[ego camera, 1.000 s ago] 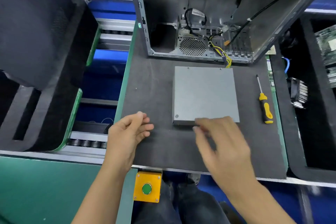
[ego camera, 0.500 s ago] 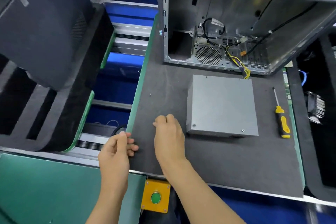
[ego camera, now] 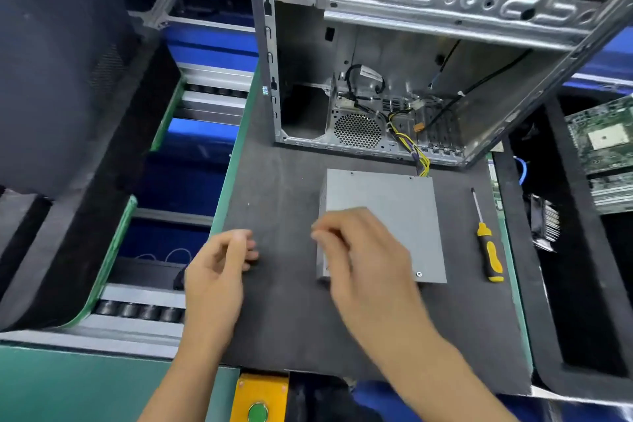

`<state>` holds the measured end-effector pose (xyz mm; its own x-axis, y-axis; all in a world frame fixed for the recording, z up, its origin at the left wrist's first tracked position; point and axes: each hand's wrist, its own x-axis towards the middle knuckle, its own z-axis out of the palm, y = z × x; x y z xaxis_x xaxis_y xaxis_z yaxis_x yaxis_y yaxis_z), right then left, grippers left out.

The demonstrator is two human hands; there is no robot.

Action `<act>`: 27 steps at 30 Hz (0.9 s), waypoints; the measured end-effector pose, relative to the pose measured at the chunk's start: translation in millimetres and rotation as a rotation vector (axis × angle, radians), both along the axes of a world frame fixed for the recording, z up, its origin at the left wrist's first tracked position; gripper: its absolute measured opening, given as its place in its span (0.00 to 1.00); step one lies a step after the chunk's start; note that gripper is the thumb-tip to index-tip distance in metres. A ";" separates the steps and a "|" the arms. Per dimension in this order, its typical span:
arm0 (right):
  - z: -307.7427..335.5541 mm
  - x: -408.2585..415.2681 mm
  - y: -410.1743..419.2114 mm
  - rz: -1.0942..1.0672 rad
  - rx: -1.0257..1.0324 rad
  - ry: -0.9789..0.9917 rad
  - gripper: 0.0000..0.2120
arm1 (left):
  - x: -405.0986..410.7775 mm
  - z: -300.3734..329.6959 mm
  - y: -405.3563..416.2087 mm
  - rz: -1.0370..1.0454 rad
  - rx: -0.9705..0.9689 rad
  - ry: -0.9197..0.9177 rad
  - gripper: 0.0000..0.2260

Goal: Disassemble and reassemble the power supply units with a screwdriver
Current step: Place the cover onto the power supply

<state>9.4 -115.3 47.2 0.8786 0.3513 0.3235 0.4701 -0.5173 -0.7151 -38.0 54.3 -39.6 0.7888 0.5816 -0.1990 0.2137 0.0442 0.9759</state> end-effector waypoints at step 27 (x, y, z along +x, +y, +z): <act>-26.7 146.5 -40.4 0.072 -0.153 0.262 0.20 | 146.6 3.5 -62.8 -0.411 -0.169 0.031 0.19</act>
<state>155.8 -155.7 20.4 0.8960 0.4431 0.0277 0.3195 -0.6002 -0.7333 108.6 -8.5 -36.0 0.9399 0.1784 -0.2912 0.2755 0.1080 0.9552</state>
